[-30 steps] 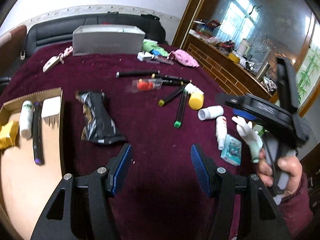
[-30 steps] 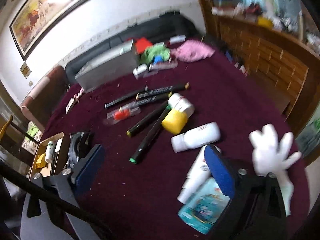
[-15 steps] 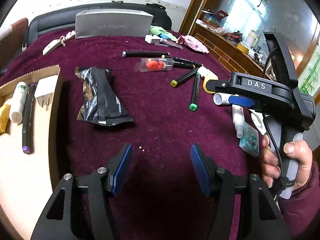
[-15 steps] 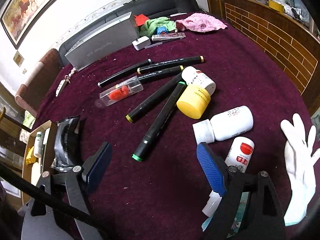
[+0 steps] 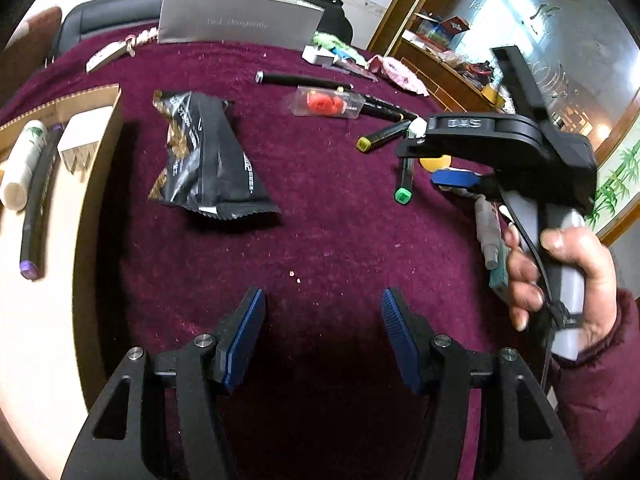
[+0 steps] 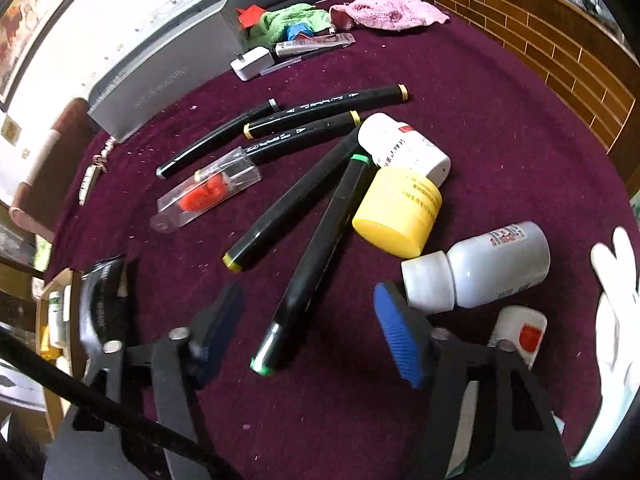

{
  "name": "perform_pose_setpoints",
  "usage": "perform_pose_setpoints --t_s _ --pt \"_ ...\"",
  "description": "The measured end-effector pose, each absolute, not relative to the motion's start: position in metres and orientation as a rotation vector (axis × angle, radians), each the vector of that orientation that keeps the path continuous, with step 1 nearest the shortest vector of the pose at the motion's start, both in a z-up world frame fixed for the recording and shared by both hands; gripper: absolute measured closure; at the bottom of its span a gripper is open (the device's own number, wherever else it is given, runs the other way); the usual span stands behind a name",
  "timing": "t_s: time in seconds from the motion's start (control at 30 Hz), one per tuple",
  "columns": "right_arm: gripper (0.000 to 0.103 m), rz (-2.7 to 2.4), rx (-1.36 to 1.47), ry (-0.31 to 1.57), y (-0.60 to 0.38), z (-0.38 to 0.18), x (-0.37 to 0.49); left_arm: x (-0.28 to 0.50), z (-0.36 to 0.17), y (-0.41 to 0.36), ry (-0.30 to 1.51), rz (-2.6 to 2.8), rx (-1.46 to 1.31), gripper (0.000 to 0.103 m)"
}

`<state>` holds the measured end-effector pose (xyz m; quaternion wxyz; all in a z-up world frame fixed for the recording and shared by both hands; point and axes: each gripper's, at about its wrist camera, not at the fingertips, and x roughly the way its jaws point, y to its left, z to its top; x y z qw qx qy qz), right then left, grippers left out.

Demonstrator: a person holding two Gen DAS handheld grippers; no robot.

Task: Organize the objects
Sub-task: 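Grasp the green-capped black marker with the right gripper while the left gripper grasps a yellow-capped marker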

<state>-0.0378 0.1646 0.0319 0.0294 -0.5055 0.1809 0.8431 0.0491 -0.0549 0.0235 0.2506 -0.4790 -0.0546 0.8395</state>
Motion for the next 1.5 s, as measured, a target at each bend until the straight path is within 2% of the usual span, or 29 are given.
perform_pose_setpoints --t_s 0.13,0.17,0.2,0.27,0.37,0.5,0.7,0.93,1.17,1.23,1.27,1.33,1.37,1.5 --pt "0.055 2.542 -1.583 0.441 0.155 0.027 -0.051 0.050 0.024 -0.055 -0.147 2.283 -1.299 0.046" --pt "0.061 2.539 -1.563 0.413 0.153 0.027 -0.053 0.051 0.023 -0.055 -0.154 2.277 -1.296 0.044" --pt "0.072 2.529 -1.559 0.384 0.150 0.027 -0.055 0.051 0.023 -0.055 -0.161 2.269 -1.294 0.039" --pt "0.084 2.511 -1.546 0.340 0.148 0.026 -0.057 0.051 0.023 -0.054 -0.157 2.246 -1.298 0.035" --pt "0.090 2.508 -1.556 0.347 0.152 0.026 -0.049 0.047 0.026 -0.050 -0.114 2.213 -1.342 0.036" --pt "0.091 2.536 -1.593 0.430 0.158 0.027 -0.024 0.036 0.047 -0.054 -0.163 2.212 -1.292 0.036" --pt "0.091 2.586 -1.606 0.589 0.169 0.024 0.020 0.002 0.082 -0.016 0.047 2.262 -1.141 0.036" --pt "0.090 2.653 -1.582 0.748 0.180 0.018 0.052 -0.065 0.062 0.067 0.217 2.172 -1.152 0.039" --pt "0.090 2.709 -1.575 0.783 0.183 0.016 0.052 -0.091 0.034 0.124 0.448 2.123 -1.194 0.042" --pt "0.090 2.718 -1.574 0.793 0.184 0.015 0.052 -0.095 0.029 0.134 0.476 2.105 -1.201 0.051" --pt "0.090 2.721 -1.574 0.797 0.184 0.015 0.052 -0.096 0.025 0.139 0.491 2.091 -1.212 0.063" --pt "0.090 2.727 -1.572 0.801 0.184 0.015 0.051 -0.098 0.023 0.146 0.521 2.097 -1.203 0.078" --pt "0.090 2.729 -1.570 0.802 0.184 0.014 0.051 -0.099 0.023 0.149 0.522 2.094 -1.204 0.089" --pt "0.090 2.729 -1.567 0.799 0.182 0.015 0.048 -0.098 0.023 0.146 0.499 2.114 -1.227 0.092"
